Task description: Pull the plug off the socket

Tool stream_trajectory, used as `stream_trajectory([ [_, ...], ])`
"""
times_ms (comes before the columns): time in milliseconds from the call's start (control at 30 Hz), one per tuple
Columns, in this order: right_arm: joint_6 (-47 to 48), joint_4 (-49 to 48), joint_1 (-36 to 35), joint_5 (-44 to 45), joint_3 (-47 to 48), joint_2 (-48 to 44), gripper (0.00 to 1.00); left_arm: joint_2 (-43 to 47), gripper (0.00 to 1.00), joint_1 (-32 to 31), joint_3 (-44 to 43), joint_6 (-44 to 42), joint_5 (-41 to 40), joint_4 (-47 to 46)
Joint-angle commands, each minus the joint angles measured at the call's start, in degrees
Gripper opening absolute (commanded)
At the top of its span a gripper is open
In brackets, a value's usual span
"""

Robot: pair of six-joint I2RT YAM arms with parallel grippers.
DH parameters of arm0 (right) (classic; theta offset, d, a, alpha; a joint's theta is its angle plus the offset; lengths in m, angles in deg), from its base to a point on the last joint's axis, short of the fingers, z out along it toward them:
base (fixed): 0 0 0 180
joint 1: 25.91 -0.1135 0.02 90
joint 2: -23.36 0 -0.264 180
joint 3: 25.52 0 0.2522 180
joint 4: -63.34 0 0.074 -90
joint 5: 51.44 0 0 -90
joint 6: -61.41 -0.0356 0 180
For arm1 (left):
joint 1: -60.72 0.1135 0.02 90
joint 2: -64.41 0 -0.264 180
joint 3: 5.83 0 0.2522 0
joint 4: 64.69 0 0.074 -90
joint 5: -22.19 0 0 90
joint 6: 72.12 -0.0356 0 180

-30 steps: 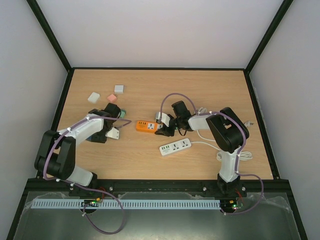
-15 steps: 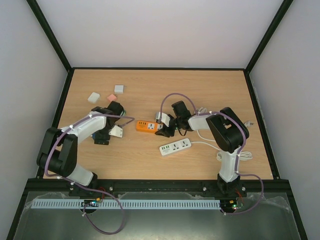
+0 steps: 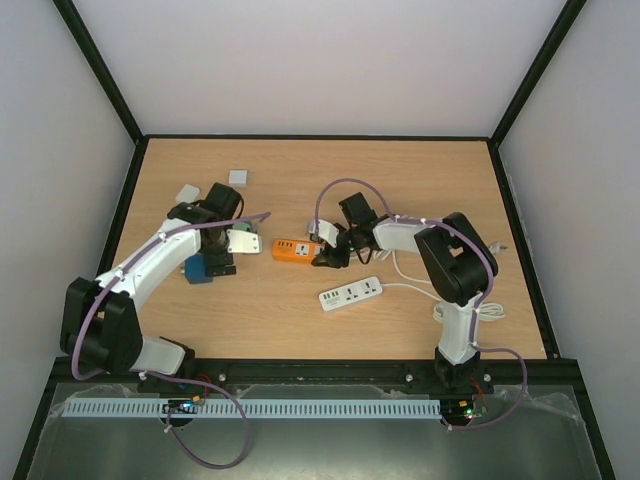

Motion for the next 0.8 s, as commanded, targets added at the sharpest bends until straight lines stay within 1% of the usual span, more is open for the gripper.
stream_trajectory([
  [0,4.14,9.05,-0.11,-0.01,3.57,0.4,0.33,1.72,0.99,-0.35,-2.6,3.37,9.35,1.28],
  [167,6.54,17.64,-0.11,1.22,11.33,1.92,0.33,3.03,0.99,-0.3,-2.68,4.09,12.51,0.83],
  [267,11.62,27.04,0.04,6.35,16.17,3.75,0.33,3.42,0.99,-0.29,-2.74,4.09,13.03,0.71],
  [367,16.18,32.91,0.37,10.7,17.88,5.45,0.33,3.26,0.99,-0.3,-2.99,4.09,13.42,0.38],
  [433,17.36,33.99,0.78,11.96,17.41,5.66,0.33,3.0,0.99,-0.29,-3.27,4.24,13.86,0.25],
  [600,19.07,35.14,3.14,11.54,15.34,4.76,0.34,2.58,0.99,-0.29,-3.9,4.81,15.11,-0.03],
  [767,22.23,36.46,7.22,12.66,12.11,3.49,0.34,3.69,0.99,-0.23,-4.07,7.41,17.32,-1.93],
])
